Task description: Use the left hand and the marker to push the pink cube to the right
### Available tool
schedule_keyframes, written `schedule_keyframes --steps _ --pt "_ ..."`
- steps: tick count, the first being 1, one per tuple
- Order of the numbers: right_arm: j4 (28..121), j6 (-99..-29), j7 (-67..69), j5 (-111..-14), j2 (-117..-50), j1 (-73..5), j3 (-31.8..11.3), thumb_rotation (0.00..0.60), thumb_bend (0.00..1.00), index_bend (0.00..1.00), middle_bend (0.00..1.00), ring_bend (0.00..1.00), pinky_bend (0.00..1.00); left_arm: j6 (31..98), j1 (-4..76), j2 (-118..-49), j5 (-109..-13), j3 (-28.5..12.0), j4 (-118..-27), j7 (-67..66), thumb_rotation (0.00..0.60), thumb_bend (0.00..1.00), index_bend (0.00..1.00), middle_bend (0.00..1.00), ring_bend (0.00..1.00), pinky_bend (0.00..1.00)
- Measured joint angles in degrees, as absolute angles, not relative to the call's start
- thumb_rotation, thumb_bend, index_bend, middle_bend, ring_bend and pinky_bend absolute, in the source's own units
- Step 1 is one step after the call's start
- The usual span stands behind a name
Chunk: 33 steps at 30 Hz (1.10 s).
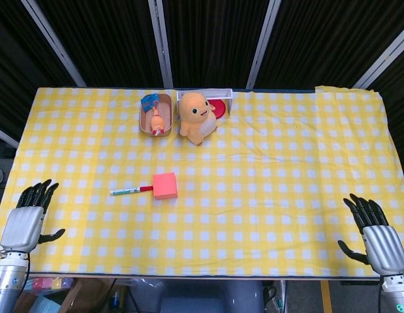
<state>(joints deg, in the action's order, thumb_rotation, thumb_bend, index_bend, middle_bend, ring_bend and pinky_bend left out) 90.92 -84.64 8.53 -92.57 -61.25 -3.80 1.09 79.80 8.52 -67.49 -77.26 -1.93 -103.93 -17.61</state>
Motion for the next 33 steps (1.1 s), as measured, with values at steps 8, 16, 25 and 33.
schedule_keyframes --steps 8,16,25,33 --pt "91.02 -84.67 8.68 -92.53 -61.07 -3.72 1.14 0.6 0.32 0.0 0.0 0.0 0.0 79.61 8.61 -67.53 -77.12 -1.95 -104.05 -17.83 0.6 0.1 0.0 0.0 0.0 0.01" --pt "91.11 -84.3 8.26 -92.44 -61.22 -3.89 1.11 0.6 0.32 0.0 0.0 0.0 0.0 78.42 9.01 -67.56 -75.75 -2.16 -104.12 -17.9 0.6 0.1 0.0 0.0 0.0 0.01" --pt "91.43 -84.03 8.25 -92.2 -60.96 -3.87 1.17 0.6 0.32 0.0 0.0 0.0 0.0 75.36 11.95 -68.34 -71.39 -5.29 -104.62 -18.94 0.6 0.11 0.12 0.0 0.0 0.03" --pt "91.58 -83.68 8.55 -92.0 -60.8 -4.0 1.15 0.6 0.32 0.0 0.0 0.0 0.0 70.5 18.23 -71.86 -62.57 -10.07 -103.96 -24.76 0.6 0.2 0.29 0.0 0.0 0.06"
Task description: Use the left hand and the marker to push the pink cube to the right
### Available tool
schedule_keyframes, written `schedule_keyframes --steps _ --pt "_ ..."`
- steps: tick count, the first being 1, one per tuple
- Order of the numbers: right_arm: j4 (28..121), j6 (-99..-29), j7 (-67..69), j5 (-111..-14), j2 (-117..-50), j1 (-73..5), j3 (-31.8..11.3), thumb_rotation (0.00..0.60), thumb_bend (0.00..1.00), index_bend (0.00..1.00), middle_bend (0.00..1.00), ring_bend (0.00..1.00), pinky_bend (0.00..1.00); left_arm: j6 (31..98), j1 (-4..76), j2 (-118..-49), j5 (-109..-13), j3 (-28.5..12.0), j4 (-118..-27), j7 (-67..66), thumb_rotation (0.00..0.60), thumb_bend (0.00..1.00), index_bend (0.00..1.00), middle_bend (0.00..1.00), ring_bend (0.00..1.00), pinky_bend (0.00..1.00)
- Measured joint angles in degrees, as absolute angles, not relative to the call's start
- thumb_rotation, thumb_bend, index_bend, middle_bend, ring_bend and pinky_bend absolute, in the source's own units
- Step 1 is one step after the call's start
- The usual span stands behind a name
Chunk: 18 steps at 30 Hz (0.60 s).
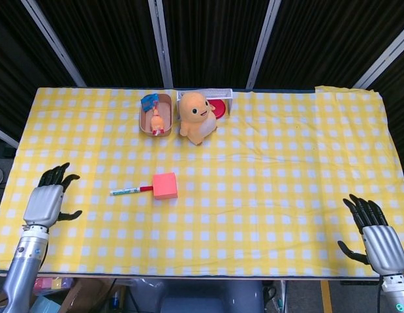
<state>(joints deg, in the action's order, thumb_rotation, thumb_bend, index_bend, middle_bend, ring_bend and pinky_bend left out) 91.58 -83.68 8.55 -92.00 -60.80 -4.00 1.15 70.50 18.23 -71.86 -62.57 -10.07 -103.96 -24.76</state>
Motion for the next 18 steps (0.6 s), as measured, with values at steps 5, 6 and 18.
schedule_keyframes --steps 5,6,18 --pt "91.64 -83.63 8.74 -92.09 -60.72 -4.05 1.19 0.6 0.32 0.0 0.0 0.0 0.0 68.19 23.06 -76.64 -55.76 -12.69 -101.58 -30.18 0.6 0.25 0.36 0.03 0.0 0.08" --pt "91.62 -83.62 8.88 -92.08 -60.7 -4.06 1.18 0.6 0.32 0.0 0.0 0.0 0.0 67.95 23.98 -77.71 -54.65 -13.06 -101.02 -31.33 0.6 0.25 0.36 0.03 0.0 0.08" --pt "91.5 -83.74 10.05 -92.06 -60.44 -4.08 1.09 0.6 0.32 0.0 0.0 0.0 0.0 66.91 32.31 -89.41 -42.03 -14.71 -92.75 -41.88 0.6 0.3 0.43 0.05 0.0 0.08"
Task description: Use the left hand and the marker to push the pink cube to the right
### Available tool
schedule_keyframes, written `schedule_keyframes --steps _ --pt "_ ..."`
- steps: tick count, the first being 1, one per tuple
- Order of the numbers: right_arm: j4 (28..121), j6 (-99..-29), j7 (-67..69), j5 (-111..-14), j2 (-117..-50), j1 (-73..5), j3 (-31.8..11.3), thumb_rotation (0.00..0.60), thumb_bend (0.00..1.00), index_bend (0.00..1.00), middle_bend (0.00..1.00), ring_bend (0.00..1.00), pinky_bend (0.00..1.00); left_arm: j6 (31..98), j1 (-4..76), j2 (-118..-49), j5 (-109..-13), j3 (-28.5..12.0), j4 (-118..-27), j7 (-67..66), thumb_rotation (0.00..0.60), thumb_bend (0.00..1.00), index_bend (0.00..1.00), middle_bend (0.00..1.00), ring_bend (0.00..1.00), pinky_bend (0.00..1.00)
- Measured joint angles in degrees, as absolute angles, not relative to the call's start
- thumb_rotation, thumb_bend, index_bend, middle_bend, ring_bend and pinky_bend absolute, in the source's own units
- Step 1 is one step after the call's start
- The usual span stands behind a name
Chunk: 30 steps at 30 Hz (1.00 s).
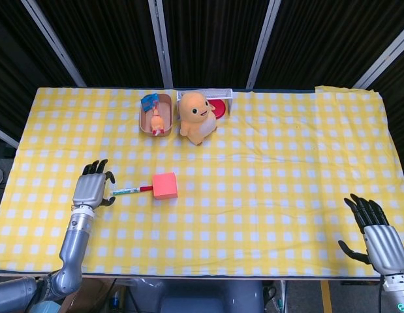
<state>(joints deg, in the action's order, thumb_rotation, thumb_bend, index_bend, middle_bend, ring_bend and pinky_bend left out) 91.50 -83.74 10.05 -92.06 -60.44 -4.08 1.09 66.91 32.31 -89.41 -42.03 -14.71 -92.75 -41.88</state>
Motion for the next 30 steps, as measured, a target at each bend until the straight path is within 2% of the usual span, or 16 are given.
schedule_keyframes --steps 11,30 --pt "91.69 -83.51 10.58 -91.9 -60.28 -4.14 1.1 0.6 0.32 0.0 0.0 0.0 0.0 67.41 36.11 -95.21 -36.44 -15.41 -86.11 -44.11 0.6 0.35 0.44 0.05 0.0 0.08" --pt "91.83 -83.48 11.27 -91.9 -60.11 -4.14 1.12 0.6 0.32 0.0 0.0 0.0 0.0 66.89 38.75 -98.14 -32.18 -15.06 -82.09 -45.71 0.6 0.36 0.45 0.06 0.0 0.08"
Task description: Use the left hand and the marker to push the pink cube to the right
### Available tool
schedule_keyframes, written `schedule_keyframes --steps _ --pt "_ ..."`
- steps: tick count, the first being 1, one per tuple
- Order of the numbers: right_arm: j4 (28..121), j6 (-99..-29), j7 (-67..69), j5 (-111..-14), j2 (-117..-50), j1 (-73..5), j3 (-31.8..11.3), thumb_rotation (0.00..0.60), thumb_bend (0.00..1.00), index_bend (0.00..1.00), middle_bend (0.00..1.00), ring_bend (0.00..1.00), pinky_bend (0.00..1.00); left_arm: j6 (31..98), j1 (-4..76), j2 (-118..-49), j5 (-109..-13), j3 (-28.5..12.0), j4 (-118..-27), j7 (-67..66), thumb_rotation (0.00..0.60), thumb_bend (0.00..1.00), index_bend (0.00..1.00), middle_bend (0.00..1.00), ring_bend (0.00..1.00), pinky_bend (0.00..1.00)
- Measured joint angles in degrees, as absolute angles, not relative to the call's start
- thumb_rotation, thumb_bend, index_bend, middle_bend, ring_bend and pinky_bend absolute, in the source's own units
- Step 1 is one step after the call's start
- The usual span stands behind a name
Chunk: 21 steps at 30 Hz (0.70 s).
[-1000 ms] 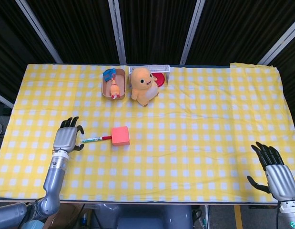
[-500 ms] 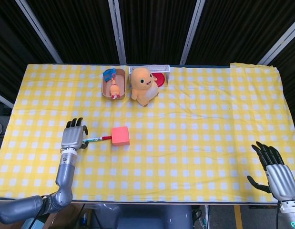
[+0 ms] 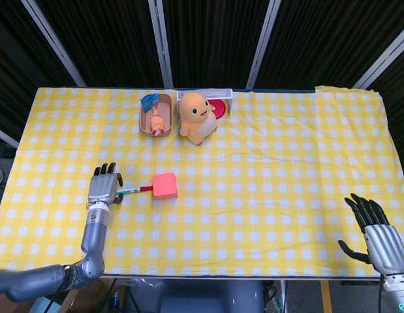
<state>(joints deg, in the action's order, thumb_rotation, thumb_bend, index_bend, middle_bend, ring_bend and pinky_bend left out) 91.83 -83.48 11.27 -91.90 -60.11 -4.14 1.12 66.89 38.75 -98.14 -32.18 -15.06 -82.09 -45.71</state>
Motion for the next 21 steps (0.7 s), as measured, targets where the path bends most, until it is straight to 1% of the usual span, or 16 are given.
schedule_keyframes --steps 3,8,15,21 --pt "91.87 -83.42 11.31 -91.86 -60.09 -4.15 1.14 0.6 0.32 0.0 0.0 0.0 0.0 66.8 39.03 -98.64 -31.71 -14.98 -81.4 -45.77 0.6 0.37 0.47 0.06 0.0 0.08" --pt "91.91 -83.43 11.46 -91.78 -60.07 -4.13 1.11 0.6 0.32 0.0 0.0 0.0 0.0 66.9 39.32 -99.32 -31.24 -14.69 -80.93 -45.81 0.6 0.43 0.54 0.08 0.0 0.08" --pt "91.99 -83.38 11.78 -91.72 -59.98 -4.13 1.11 0.6 0.32 0.0 0.0 0.0 0.0 67.71 39.01 -98.86 -32.24 -14.16 -81.7 -45.18 0.6 0.45 0.57 0.09 0.0 0.08" --pt "91.95 -83.43 11.74 -91.72 -59.97 -4.1 1.1 0.6 0.32 0.0 0.0 0.0 0.0 68.5 37.95 -96.52 -34.29 -13.54 -83.26 -43.6 0.6 0.45 0.59 0.1 0.0 0.08"
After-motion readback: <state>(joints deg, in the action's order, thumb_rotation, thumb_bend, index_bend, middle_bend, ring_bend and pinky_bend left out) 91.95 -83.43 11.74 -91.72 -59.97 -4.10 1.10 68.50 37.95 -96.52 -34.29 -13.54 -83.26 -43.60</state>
